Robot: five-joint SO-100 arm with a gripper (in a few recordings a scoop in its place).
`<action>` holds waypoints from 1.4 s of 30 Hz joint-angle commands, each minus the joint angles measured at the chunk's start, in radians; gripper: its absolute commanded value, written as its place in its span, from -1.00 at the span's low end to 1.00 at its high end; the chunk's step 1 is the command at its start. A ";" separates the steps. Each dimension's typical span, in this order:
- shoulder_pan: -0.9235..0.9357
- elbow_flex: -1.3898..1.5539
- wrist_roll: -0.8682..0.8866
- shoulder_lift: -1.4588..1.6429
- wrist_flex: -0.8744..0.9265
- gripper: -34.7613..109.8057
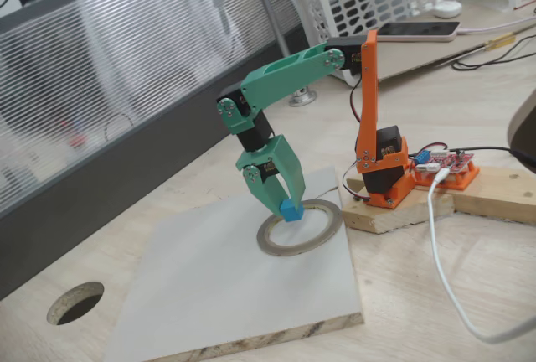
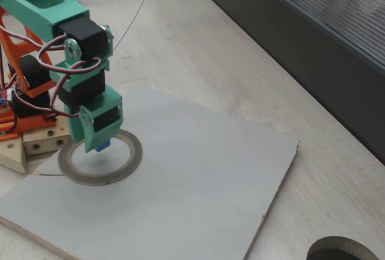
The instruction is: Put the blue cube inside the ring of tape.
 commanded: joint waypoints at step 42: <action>-0.005 0.002 0.003 0.020 0.017 -0.32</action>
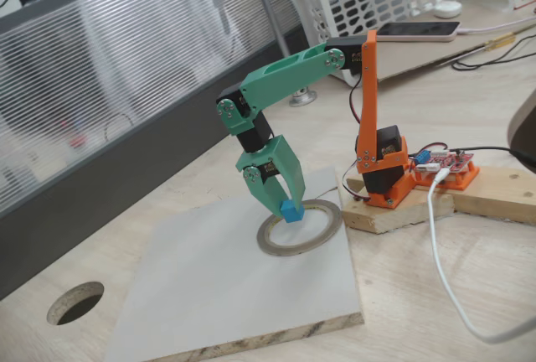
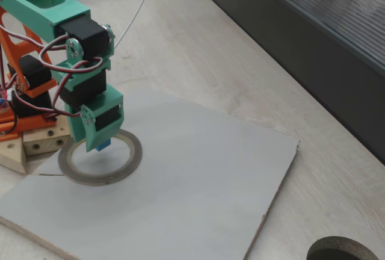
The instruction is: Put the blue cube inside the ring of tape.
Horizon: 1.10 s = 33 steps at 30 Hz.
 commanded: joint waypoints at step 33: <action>0.005 0.227 0.003 0.120 -0.123 -0.32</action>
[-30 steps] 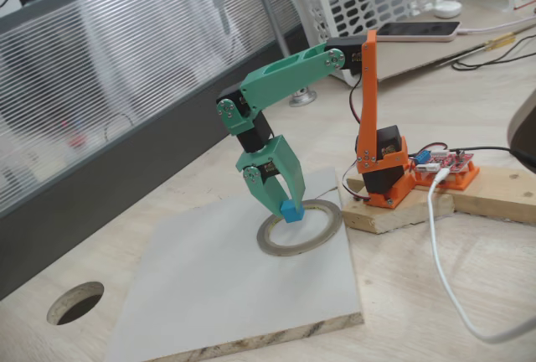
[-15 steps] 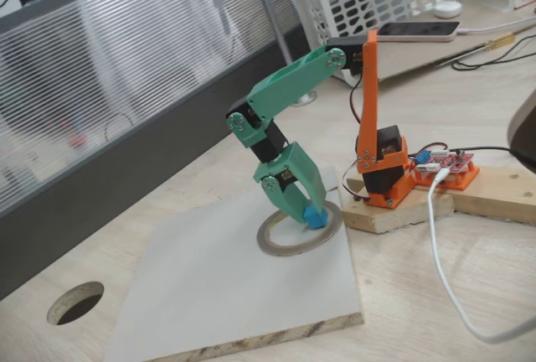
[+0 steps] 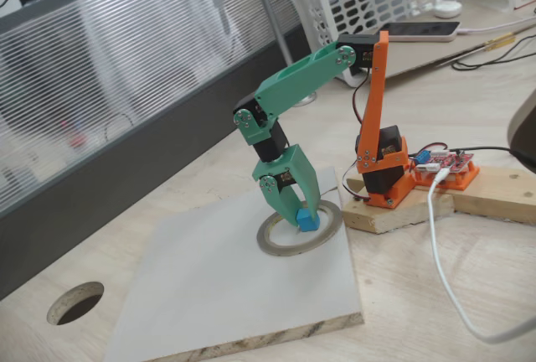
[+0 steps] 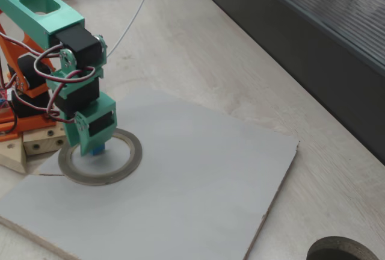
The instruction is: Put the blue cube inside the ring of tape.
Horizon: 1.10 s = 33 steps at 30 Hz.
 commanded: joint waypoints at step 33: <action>0.012 -0.002 0.008 0.029 0.008 0.02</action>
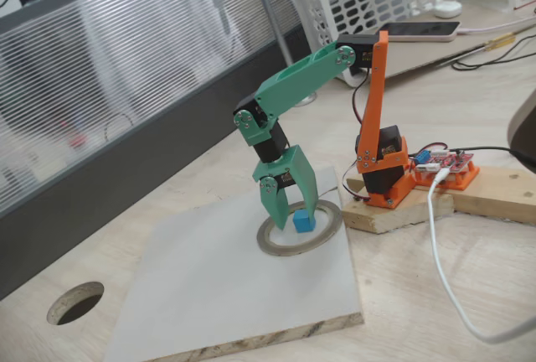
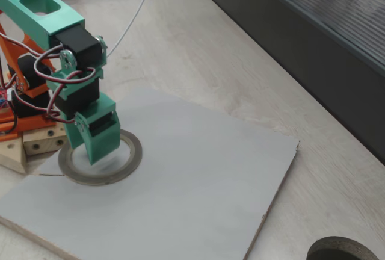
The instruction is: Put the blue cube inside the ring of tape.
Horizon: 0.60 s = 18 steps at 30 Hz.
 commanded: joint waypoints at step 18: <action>0.017 -0.163 0.015 0.029 0.018 0.01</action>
